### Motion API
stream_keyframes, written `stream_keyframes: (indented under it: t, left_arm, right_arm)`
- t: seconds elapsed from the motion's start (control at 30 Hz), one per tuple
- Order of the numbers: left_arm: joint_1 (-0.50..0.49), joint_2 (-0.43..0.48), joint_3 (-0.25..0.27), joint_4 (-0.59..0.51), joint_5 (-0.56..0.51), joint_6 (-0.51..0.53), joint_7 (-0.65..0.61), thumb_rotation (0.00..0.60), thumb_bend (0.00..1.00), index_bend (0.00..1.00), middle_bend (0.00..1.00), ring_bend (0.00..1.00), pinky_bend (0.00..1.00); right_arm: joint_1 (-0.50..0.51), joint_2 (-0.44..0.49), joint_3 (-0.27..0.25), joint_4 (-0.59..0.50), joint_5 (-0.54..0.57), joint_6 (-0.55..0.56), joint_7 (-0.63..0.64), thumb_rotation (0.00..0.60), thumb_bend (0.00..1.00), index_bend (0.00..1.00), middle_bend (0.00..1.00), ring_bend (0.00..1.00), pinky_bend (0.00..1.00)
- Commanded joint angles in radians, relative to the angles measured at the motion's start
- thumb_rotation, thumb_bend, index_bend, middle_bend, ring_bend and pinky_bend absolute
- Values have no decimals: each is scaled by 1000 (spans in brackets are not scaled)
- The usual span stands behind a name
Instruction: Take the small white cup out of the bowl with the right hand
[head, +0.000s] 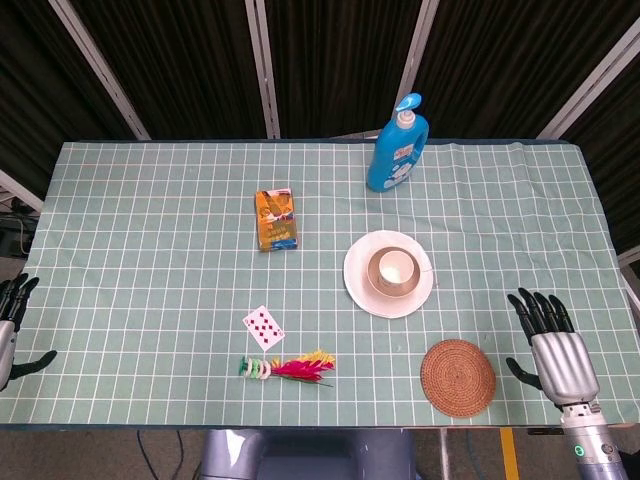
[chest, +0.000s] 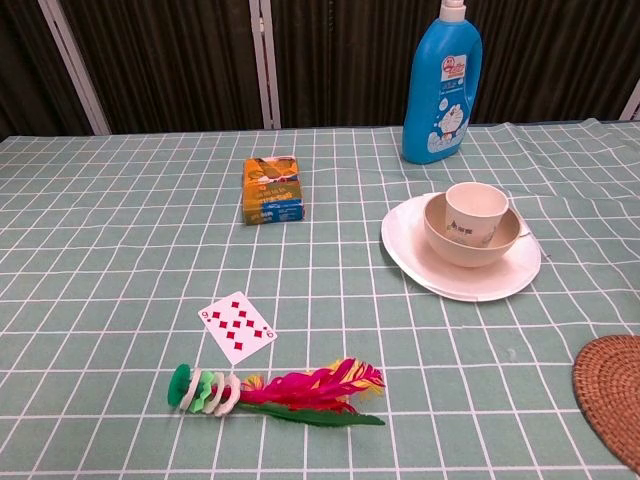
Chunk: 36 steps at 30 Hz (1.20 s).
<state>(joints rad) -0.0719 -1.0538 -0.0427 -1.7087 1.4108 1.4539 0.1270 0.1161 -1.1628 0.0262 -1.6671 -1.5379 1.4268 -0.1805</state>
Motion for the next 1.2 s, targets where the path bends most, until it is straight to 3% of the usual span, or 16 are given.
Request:
stream_keyframes:
  t: [0.03, 0.63, 0.8, 0.97, 1.2]
  left_arm:
    - [0, 0, 0, -1, 0, 0, 0, 600, 0, 0, 0, 0, 0]
    - [0, 2, -7, 2, -10, 1, -10, 600, 0, 0, 0, 0, 0]
    - [3, 5, -8, -5, -12, 6, -9, 600, 0, 0, 0, 0, 0]
    - [6, 8, -7, -5, -9, 10, -16, 600, 0, 0, 0, 0, 0]
    - [5, 11, -9, -1, -9, 7, -29, 600, 0, 0, 0, 0, 0]
  right_arm:
    - [-1, 0, 0, 1, -3, 4, 1, 600, 142, 0, 0, 0, 0]
    - [11, -25, 7, -1, -25, 8, 0, 600, 145, 0, 0, 0, 0]
    - [75, -72, 57, -22, -28, -31, -36, 600, 152, 8, 0, 0, 0]
    - [172, -170, 144, -28, 44, -107, -139, 600, 171, 182, 12, 0, 0]
    - [272, -282, 213, -1, 172, -205, -218, 600, 198, 293, 49, 0, 0]
